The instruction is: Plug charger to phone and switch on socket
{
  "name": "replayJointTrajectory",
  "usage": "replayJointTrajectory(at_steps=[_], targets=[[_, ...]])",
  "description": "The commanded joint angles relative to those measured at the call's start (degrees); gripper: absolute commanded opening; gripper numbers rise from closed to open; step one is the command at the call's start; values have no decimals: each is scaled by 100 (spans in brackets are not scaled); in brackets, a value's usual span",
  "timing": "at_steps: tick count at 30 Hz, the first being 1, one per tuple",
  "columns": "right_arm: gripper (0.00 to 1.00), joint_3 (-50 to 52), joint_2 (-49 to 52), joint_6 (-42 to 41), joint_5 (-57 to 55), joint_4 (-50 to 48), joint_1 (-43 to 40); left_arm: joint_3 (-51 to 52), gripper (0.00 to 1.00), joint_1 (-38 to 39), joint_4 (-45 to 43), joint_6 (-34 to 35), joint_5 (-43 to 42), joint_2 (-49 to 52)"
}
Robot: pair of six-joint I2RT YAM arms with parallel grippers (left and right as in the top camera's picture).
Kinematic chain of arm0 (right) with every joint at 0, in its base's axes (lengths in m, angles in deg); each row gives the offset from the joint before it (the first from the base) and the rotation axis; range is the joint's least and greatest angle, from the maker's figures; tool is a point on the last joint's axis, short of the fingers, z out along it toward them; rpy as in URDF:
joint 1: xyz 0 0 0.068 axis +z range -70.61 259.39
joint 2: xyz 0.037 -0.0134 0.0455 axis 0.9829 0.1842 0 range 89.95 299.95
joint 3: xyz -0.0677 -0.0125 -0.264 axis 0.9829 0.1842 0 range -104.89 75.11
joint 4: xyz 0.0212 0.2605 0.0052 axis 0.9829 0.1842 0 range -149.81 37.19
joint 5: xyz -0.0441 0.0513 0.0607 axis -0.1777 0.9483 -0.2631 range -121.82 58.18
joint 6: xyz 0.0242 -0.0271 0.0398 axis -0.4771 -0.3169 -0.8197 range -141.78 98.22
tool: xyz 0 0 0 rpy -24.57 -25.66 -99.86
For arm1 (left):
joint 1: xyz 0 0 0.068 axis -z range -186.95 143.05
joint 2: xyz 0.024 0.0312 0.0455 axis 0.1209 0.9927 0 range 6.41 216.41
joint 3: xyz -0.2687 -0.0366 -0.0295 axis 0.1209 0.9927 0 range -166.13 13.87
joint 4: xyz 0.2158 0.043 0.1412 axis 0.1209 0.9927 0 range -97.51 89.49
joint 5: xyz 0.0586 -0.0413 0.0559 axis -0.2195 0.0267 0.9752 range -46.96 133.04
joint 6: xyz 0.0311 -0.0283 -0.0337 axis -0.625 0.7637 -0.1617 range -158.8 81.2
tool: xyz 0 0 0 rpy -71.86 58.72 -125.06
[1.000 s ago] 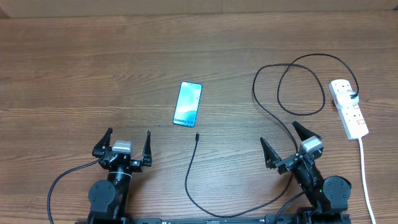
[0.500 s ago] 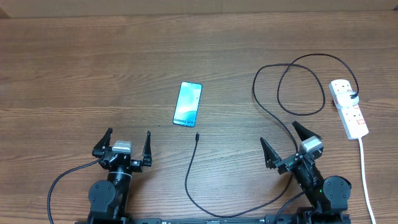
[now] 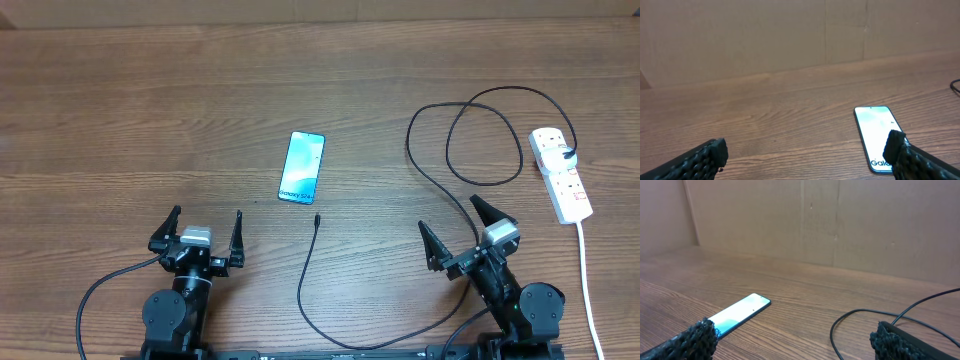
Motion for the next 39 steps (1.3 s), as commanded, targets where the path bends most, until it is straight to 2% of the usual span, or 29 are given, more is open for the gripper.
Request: replayJointTrajectory(at_steps=[1,34,36,39], targets=[[100,59,-68,-31,7,-7,28,20,100,-35,-4,15,-48,-26],[100,59,-68,-31,4,-7,28,20,100,-35,-138,48,-63,-26],[100,59,-68,-31,7,-7,28,11,100,-35,-304,157,-166,-26],[100,59,-68,-31,7,-9,28,-177,100,-35,-415,299,-802,-26]])
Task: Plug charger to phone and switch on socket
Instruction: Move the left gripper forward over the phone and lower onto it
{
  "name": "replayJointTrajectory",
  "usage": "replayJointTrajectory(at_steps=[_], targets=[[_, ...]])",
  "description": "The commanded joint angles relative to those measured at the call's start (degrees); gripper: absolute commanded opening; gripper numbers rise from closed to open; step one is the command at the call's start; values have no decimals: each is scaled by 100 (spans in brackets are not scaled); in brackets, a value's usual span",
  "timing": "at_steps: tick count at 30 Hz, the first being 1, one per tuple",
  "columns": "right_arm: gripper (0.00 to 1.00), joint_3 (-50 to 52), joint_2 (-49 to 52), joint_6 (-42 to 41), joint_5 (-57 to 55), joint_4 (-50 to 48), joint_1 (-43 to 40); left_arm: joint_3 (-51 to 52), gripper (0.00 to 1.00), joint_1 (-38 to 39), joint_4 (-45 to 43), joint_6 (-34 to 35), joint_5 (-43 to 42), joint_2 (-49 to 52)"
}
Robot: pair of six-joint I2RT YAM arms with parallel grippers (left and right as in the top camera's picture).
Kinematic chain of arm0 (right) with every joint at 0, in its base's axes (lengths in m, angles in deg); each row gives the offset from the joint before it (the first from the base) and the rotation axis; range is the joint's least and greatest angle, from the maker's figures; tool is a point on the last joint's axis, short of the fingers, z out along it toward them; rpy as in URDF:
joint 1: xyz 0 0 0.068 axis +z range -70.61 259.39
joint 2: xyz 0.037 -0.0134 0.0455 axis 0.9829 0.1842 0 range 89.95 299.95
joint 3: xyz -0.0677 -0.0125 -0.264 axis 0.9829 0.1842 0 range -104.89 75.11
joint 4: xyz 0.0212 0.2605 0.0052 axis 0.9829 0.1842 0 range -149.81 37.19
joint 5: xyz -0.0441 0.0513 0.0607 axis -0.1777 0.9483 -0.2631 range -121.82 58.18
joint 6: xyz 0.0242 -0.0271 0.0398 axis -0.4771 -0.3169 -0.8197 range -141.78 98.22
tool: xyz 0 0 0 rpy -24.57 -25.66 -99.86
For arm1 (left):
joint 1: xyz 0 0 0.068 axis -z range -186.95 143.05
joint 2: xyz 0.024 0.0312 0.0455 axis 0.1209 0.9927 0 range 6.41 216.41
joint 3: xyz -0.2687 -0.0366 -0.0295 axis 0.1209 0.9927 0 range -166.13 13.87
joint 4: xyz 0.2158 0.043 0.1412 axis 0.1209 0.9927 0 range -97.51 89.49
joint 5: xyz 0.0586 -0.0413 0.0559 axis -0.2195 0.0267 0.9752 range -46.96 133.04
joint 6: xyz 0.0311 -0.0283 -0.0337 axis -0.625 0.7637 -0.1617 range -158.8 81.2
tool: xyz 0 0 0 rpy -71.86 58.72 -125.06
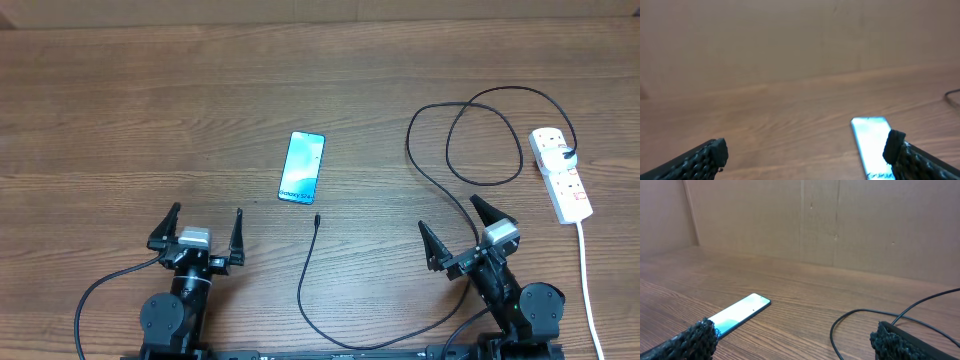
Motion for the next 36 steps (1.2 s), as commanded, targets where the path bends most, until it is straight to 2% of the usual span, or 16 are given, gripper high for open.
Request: replayJointTrajectory(at_steps=[1,5,11,16,19,22,28,32,36], targets=[[100,59,-68,-28,4,-9,28,-280,100,-35,-48,299,-791,-26],[100,59,-68,-28,4,-9,28,-922,100,-35,269,636,-1054,-13],[100,59,-68,-28,4,-11,28,-2640,100,-35,1309,645,-1062,645],[100,59,-68,-28,4,-11,28,-4494,100,-35,2564,636,-1137,2044],[100,59,-68,-28,7,-11,28,-5674,100,-35,3392,557,-1460,3049],[100,59,-68,-28,7,-9,28,-7007,100,-28,4470,398,-1740,4153],[100,59,-68,-28,4,-9,28,-9442,100,-20,6743,168,-1663,6266],[100,59,-68,-28,7,-11,28,-10286,99,-20,7670,184,-1685,7318],[100,59,-68,-28,4,-9,28,-10347,100,-20,7906,363,-1694,7969]])
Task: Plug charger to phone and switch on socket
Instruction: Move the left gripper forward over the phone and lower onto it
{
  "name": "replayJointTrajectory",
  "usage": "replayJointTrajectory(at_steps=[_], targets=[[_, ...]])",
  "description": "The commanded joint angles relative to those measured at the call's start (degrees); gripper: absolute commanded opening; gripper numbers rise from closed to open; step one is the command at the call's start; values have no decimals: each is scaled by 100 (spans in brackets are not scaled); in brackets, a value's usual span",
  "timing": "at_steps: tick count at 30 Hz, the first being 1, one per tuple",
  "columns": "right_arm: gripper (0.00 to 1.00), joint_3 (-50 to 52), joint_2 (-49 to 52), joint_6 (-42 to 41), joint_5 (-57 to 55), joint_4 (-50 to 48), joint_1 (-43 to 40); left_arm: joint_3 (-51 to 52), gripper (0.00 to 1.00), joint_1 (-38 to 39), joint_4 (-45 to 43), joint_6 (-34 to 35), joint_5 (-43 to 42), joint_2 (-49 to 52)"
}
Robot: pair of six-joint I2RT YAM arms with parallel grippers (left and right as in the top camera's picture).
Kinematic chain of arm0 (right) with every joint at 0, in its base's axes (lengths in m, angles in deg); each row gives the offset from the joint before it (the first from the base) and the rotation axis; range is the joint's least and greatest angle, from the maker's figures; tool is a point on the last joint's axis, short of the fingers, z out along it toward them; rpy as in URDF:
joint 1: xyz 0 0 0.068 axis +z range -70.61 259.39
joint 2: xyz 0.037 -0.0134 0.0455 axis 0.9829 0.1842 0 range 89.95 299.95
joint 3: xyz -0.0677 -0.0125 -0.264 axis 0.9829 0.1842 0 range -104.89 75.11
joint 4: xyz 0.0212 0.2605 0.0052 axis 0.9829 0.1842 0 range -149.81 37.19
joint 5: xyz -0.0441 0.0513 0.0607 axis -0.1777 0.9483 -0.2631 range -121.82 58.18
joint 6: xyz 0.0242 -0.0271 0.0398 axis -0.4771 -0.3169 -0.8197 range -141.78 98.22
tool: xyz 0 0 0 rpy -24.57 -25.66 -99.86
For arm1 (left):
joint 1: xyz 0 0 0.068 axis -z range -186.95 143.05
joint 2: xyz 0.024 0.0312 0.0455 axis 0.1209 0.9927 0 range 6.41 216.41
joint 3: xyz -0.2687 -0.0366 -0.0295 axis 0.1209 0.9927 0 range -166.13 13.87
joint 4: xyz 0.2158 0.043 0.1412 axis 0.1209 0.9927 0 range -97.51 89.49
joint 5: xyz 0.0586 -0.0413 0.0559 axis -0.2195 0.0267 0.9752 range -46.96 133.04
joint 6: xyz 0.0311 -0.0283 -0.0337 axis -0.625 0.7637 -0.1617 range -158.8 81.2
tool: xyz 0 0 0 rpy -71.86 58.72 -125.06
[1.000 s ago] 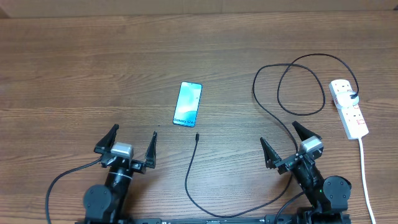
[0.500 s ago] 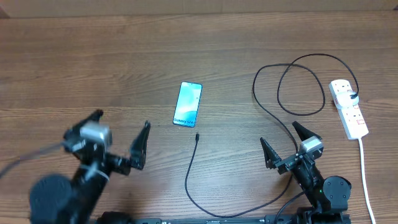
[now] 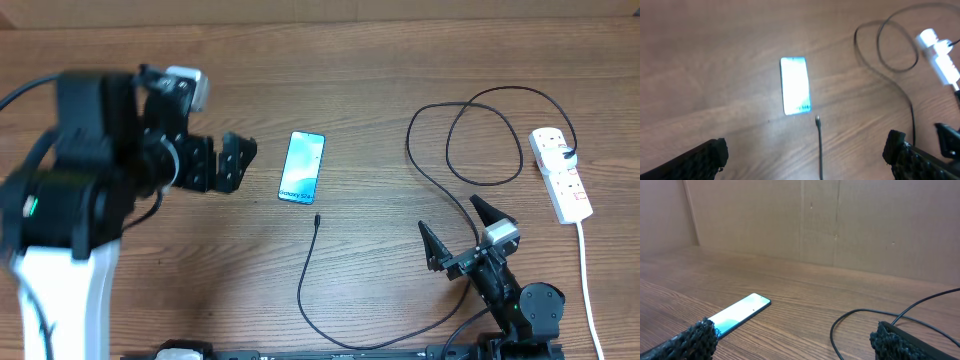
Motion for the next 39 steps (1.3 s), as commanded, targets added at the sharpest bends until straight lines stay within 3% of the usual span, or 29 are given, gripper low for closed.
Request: replayJointTrajectory(at_steps=[1,3,5,7,8,9,22,24,28,39], targets=[[100,59,-68,-31,7,-15,28,-153,100,-20,129,149,-92,479],[100,59,-68,-31,7,-13,28,-153,100,-20,232,210,-120,767],[100,59,-68,-31,7,-15,28,-153,91,-20,295,208,-264,1029],[100,59,-68,-31,7,-13,28,-153,45,-20,334,208,-402,1279],[100,59,-68,-31,4,-13,28,-153,13,-17,352,208,-455,1405],[100,59,-68,-31,7,-15,28,-153,4,-11,402,208,-501,1526],[100,59,-68,-31,7,-13,28,-153,6,564,627,214,-492,2911],[100,59,-68,-31,7,-13,28,-153,20,671,623,214,-490,3086],[100,59,-68,-31,4,-13,28,-153,98,905,527,323,-264,3480],[100,59,-68,-31,7,-13,28,-153,100,1370,-428,1034,1117,4481]])
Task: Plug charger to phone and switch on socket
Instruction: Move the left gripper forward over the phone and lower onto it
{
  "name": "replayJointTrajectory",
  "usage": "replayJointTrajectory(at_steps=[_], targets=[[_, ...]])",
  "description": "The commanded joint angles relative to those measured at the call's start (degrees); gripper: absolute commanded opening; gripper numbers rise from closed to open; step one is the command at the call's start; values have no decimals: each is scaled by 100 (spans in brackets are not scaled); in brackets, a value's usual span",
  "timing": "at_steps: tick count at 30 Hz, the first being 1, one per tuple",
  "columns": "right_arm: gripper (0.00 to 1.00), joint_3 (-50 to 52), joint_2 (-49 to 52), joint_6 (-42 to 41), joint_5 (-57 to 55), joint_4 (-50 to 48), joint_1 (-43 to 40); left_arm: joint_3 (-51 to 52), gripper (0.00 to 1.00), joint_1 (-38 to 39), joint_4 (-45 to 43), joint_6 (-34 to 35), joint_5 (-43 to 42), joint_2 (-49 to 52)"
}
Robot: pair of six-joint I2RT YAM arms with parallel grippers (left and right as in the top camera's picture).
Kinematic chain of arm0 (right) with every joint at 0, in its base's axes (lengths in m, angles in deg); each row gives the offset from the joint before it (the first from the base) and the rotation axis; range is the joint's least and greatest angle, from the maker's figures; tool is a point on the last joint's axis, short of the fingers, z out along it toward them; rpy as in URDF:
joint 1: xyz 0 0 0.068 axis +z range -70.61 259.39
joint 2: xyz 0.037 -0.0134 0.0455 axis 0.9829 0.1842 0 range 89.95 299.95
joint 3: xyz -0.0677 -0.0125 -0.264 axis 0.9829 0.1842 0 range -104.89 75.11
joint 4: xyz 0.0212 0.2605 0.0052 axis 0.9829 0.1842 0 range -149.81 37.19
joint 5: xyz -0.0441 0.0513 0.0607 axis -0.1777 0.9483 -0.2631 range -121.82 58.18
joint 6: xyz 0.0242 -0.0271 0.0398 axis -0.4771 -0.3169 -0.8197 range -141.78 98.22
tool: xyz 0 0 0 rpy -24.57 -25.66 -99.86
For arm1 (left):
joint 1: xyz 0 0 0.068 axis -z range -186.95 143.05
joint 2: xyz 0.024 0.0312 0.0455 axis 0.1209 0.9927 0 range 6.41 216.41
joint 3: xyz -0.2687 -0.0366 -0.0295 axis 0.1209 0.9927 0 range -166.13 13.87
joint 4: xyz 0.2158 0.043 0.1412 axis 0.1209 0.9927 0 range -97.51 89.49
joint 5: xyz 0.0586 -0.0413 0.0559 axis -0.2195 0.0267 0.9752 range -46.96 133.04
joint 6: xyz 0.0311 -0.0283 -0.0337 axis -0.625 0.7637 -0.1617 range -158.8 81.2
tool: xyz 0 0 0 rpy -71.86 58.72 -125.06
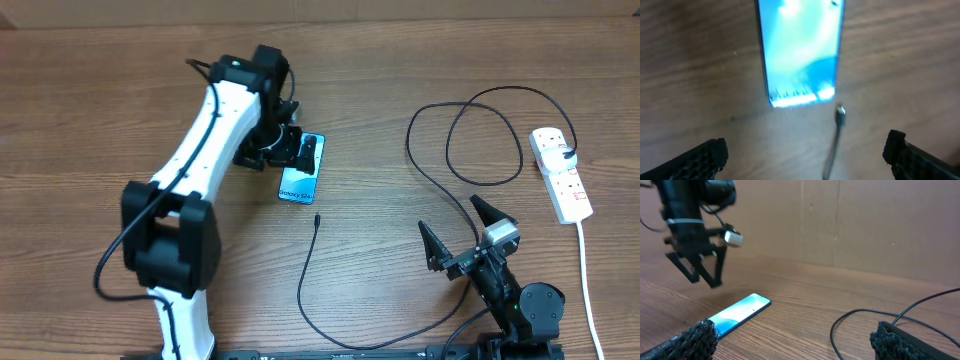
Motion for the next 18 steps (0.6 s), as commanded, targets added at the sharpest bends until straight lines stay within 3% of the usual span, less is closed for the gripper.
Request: replayJointTrajectory(at_steps=[1,10,18], targets=[[100,59,-68,-31,9,-11,28,-133,100,155,-275,326,590,470],[100,59,-68,-31,7,-9,28,-133,100,203,-894,603,713,1484],[100,59,-68,-31,7,-9,28,-136,100,203,-1106,590,719,1604]])
